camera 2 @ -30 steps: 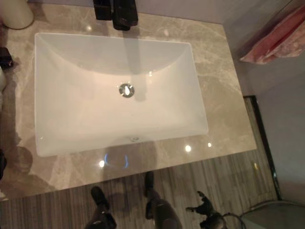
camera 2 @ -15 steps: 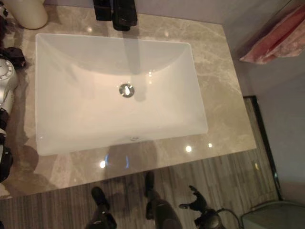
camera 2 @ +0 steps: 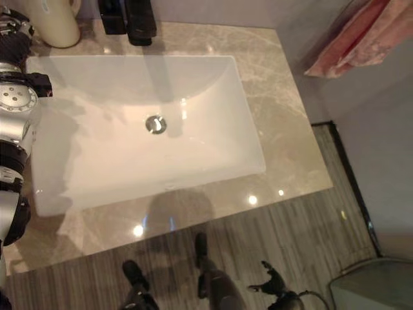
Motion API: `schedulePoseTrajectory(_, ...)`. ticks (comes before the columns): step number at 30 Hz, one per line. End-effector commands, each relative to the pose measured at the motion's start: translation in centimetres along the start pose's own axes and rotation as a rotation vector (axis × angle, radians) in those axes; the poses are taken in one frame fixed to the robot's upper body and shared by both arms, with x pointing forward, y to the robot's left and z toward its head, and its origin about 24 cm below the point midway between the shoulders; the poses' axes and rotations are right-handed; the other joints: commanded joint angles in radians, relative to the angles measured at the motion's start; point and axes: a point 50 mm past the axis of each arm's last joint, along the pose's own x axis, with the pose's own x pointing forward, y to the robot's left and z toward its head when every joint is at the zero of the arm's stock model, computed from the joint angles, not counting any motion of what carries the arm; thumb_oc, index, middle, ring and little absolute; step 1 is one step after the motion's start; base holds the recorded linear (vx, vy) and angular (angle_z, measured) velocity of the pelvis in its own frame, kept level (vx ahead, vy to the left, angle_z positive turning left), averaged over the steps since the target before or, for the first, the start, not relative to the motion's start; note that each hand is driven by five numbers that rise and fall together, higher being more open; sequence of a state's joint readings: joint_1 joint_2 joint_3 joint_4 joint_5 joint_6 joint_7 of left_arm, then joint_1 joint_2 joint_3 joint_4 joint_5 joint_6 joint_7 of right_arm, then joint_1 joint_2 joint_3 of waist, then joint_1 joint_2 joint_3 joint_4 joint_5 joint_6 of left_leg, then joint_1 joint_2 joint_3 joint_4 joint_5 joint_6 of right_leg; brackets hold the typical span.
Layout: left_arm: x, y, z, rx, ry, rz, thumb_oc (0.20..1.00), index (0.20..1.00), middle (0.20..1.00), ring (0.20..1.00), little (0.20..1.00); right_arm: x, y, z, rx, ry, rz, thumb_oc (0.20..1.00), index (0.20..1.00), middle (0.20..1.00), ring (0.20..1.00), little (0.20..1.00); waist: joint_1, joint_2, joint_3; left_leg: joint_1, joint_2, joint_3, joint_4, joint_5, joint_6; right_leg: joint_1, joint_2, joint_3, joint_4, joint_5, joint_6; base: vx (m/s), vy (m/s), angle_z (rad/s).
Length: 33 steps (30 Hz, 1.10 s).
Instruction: Put brush and paste in cup on sink, flatten towel.
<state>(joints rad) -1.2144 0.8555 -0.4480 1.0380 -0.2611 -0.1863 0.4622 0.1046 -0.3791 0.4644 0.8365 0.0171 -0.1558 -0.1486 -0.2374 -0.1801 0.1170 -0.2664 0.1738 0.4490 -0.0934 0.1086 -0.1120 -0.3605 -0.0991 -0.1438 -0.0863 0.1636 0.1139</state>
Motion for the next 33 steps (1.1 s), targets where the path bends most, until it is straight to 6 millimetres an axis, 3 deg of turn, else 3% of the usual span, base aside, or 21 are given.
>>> schedulePoseTrajectory(1, 0.3, 1.2, -0.2, 0.115, -0.015, 0.087, 0.200, 0.200, 0.200, 0.200, 0.200, -0.3, -1.7, -0.9, -0.018, 0.012, -0.050, 1.000, 1.000, 1.000, 1.000, 1.000, -0.007, 0.020, 0.013, 0.020, 0.050, -0.095, 0.006, -0.036, -0.049, -0.001, -0.060, 0.022, -0.001, 0.054, 0.133, 0.04, -0.091, 0.02)
schedulePoseTrajectory(3, -0.2, 1.2, -0.9, 0.122, -0.009, 0.110, 0.200, 0.200, 0.200, 0.200, 0.200, -0.4, -1.4, -1.4, -0.007, 0.037, -0.057, 1.000, 1.000, 1.000, 1.000, 1.000, 0.002, 0.023, 0.010, 0.032, 0.052, -0.099, 0.006, -0.037, -0.050, 0.016, -0.059, 0.016, -0.001, 0.045, 0.131, 0.00, -0.105, 0.04)
schedulePoseTrajectory(4, -1.4, 1.9, -2.8, 0.126, 0.002, 0.143, 0.200, 0.200, 0.200, 0.200, 0.200, -0.6, -0.5, -2.6, -0.008, 0.101, -0.051, 1.000, 1.000, 1.000, 1.000, 1.000, 0.030, 0.025, 0.008, 0.051, 0.056, -0.096, 0.006, -0.011, -0.045, 0.048, -0.063, -0.006, -0.001, 0.047, 0.114, -0.03, -0.119, 0.02)
schedulePoseTrajectory(5, -1.5, 1.9, -2.9, 0.126, 0.004, 0.144, 0.200, 0.200, 0.200, 0.200, 0.200, -0.6, -0.6, -2.6, -0.011, 0.102, -0.051, 1.000, 1.000, 1.000, 1.000, 1.000, 0.028, 0.027, 0.008, 0.053, 0.057, -0.097, 0.006, -0.011, -0.045, 0.050, -0.063, -0.006, -0.001, 0.047, 0.114, 0.00, -0.160, 0.01)
schedulePoseTrajectory(6, -2.5, 1.8, -2.2, 0.072, -0.074, 0.154, 0.200, 0.200, 0.200, 0.200, 0.200, -0.6, -0.2, -3.1, -0.005, 0.140, -0.054, 1.000, 1.000, 1.000, 1.000, 1.000, 0.057, 0.034, 0.005, 0.073, 0.056, -0.103, 0.006, -0.013, -0.045, 0.078, -0.065, -0.019, -0.001, 0.031, 0.108, 0.07, -0.069, 0.10)
schedulePoseTrajectory(7, -4.4, 2.3, -3.4, 0.039, -0.081, 0.171, 0.200, 0.200, 0.200, 0.200, 0.200, -0.7, -0.2, -3.7, -0.008, 0.182, -0.054, 1.000, 1.000, 1.000, 1.000, 1.000, 0.074, 0.048, 0.002, 0.106, 0.057, -0.104, 0.006, -0.018, -0.046, 0.117, -0.064, -0.026, -0.001, 0.016, 0.102, 0.07, -0.069, 0.26)
schedulePoseTrajectory(8, -4.5, 2.3, -3.5, 0.039, -0.080, 0.171, 0.200, 0.200, 0.200, 0.200, 0.200, -0.7, -0.2, -3.7, -0.009, 0.182, -0.054, 1.000, 1.000, 1.000, 1.000, 1.000, 0.073, 0.049, 0.002, 0.106, 0.057, -0.104, 0.006, -0.018, -0.046, 0.118, -0.064, -0.027, -0.001, 0.016, 0.102, 0.08, -0.030, 0.44)
schedulePoseTrajectory(9, -6.5, 3.2, -5.0, 0.010, -0.072, 0.173, 0.200, 0.200, 0.200, 0.200, 0.200, -0.6, -0.4, -4.1, 0.002, 0.220, -0.070, 1.000, 1.000, 1.000, 1.000, 1.000, 0.096, 0.061, -0.009, 0.139, 0.058, -0.103, 0.006, -0.023, -0.047, 0.156, -0.066, -0.035, -0.001, 0.002, 0.095, 0.05, -0.002, 0.43)
schedulePoseTrajectory(11, -8.6, 3.6, -5.9, -0.025, -0.073, 0.156, 0.200, 0.200, 0.200, 0.200, 0.200, -0.5, -0.8, -4.2, 0.006, 0.236, -0.078, 1.000, 1.000, 1.000, 1.000, 1.000, 0.105, 0.075, -0.022, 0.174, 0.057, -0.098, 0.006, -0.030, -0.047, 0.190, -0.064, -0.040, -0.001, -0.011, 0.091, 0.06, 0.011, 0.11)
schedulePoseTrajectory(12, -10.6, 4.4, -7.8, -0.044, -0.021, 0.151, 0.357, 0.357, 0.357, 0.357, 0.357, -0.4, -1.1, -4.3, 0.024, 0.259, -0.095, 1.000, 1.000, 1.000, 1.000, 1.000, 0.115, 0.087, -0.038, 0.202, 0.055, -0.094, 0.006, -0.033, -0.045, 0.218, -0.063, -0.043, -0.001, -0.019, 0.086, 0.04, 0.025, -0.02)
schedulePoseTrajectory(13, -13.0, 4.7, -9.1, -0.083, 0.016, 0.125, 0.407, 0.407, 0.407, 0.407, 0.407, -0.2, -1.4, -4.1, 0.042, 0.261, -0.107, 1.000, 1.000, 1.000, 1.000, 1.000, 0.127, 0.098, -0.048, 0.225, 0.054, -0.092, 0.006, -0.034, -0.044, 0.245, -0.061, -0.046, -0.001, -0.029, 0.081, 0.03, 0.021, 0.05)
schedulePoseTrajectory(15, -15.6, 4.7, -10.2, -0.122, 0.068, 0.100, 0.501, 0.501, 0.501, 0.501, 0.501, -0.3, -1.3, -4.5, 0.051, 0.285, -0.105, 1.000, 1.000, 1.000, 1.000, 1.000, 0.139, 0.108, -0.056, 0.246, 0.054, -0.093, 0.006, -0.035, -0.041, 0.270, -0.060, -0.052, -0.001, -0.040, 0.076, 0.00, 0.001, 0.10)
schedulePoseTrajectory(17, -16.5, 4.9, -10.5, -0.138, 0.086, 0.097, 0.580, 0.580, 0.580, 0.580, 0.580, -0.1, -1.3, -4.2, 0.062, 0.275, -0.110, 1.000, 1.000, 1.000, 1.000, 1.000, 0.144, 0.113, -0.059, 0.252, 0.055, -0.095, 0.006, -0.034, -0.041, 0.279, -0.059, -0.055, -0.001, -0.043, 0.074, -0.01, -0.016, 0.11)
schedulePoseTrajectory(18, -18.4, 5.3, -10.8, -0.152, 0.101, 0.082, 1.000, 1.000, 1.000, 1.000, 1.000, 0.0, -1.4, -4.0, 0.103, 0.269, -0.114, 1.000, 1.000, 1.000, 1.000, 1.000, 0.157, 0.121, -0.064, 0.262, 0.059, -0.103, 0.006, -0.029, -0.042, 0.302, -0.054, -0.063, -0.001, -0.055, 0.068, 0.00, 0.000, 0.00)
schedulePoseTrajectory(19, -18.4, 5.4, -10.8, -0.152, 0.101, 0.083, 1.000, 1.000, 1.000, 1.000, 1.000, 0.0, -1.4, -3.9, 0.103, 0.268, -0.114, 1.000, 1.000, 1.000, 1.000, 1.000, 0.156, 0.121, -0.065, 0.259, 0.059, -0.102, 0.006, -0.024, -0.042, 0.299, -0.054, -0.063, -0.001, -0.051, 0.066, -0.01, -0.050, 0.02)
schedulePoseTrajectory(20, -20.2, 6.2, -10.7, -0.151, 0.100, 0.071, 1.000, 1.000, 1.000, 1.000, 1.000, 0.1, -1.3, -3.6, 0.164, 0.243, -0.106, 1.000, 1.000, 1.000, 1.000, 1.000, 0.168, 0.126, -0.069, 0.269, 0.064, -0.107, 0.006, -0.023, -0.043, 0.317, -0.048, -0.069, -0.001, -0.061, 0.060, 0.01, -0.048, 0.06)
schedulePoseTrajectory(23, -22.9, 7.3, -11.6, -0.141, 0.159, 0.066, 1.000, 1.000, 1.000, 1.000, 1.000, -0.2, -0.8, -4.1, 0.239, 0.254, -0.090, 1.000, 1.000, 1.000, 1.000, 1.000, 0.196, 0.129, -0.065, 0.284, 0.074, -0.121, 0.006, -0.020, -0.046, 0.350, -0.035, -0.086, -0.001, -0.085, 0.048, 0.01, -0.085, 0.14)
schedulePoseTrajectory(25, -24.6, 8.3, -12.9, -0.160, 0.248, 0.118, 1.000, 1.000, 1.000, 1.000, 1.000, 0.0, -0.7, -3.7, 0.180, 0.232, -0.061, 1.000, 1.000, 1.000, 1.000, 1.000, 0.221, 0.132, -0.051, 0.287, 0.083, -0.135, 0.006, -0.004, -0.048, 0.366, -0.017, -0.100, -0.001, -0.102, 0.031, -0.03, -0.119, 0.25)
schedulePoseTrajectory(30, -25.4, 9.6, -15.1, -0.062, 0.341, 0.172, 1.000, 1.000, 1.000, 1.000, 1.000, 0.5, -1.6, -2.6, 0.039, 0.179, -0.052, 1.000, 1.000, 1.000, 1.000, 1.000, 0.265, 0.135, 0.007, 0.248, 0.103, -0.192, 0.006, 0.050, -0.062, 0.374, 0.016, -0.145, -0.001, -0.118, 0.002, -0.11, -0.129, 0.24)
schedulePoseTrajectory(32, -26.7, 9.6, -16.6, -0.068, 0.435, 0.202, 1.000, 1.000, 1.000, 1.000, 1.000, 0.4, -2.0, -2.8, -0.023, 0.184, -0.054, 1.000, 1.000, 1.000, 1.000, 1.000, 0.281, 0.137, 0.024, 0.232, 0.113, -0.216, 0.006, 0.076, -0.069, 0.388, 0.030, -0.173, -0.001, -0.135, -0.006, -0.10, -0.170, 0.54)
schedulePoseTrajectory(33, -28.3, 9.4, -18.3, -0.064, 0.553, 0.222, 1.000, 1.000, 1.000, 1.000, 1.000, 0.2, -3.0, -3.4, -0.028, 0.213, -0.091, 1.000, 1.000, 1.000, 1.000, 1.000, 0.297, 0.136, 0.056, 0.201, 0.107, -0.245, 0.051, 0.089, -0.071, 0.404, 0.031, -0.192, -0.001, -0.148, -0.018, -0.10, -0.163, 0.65)
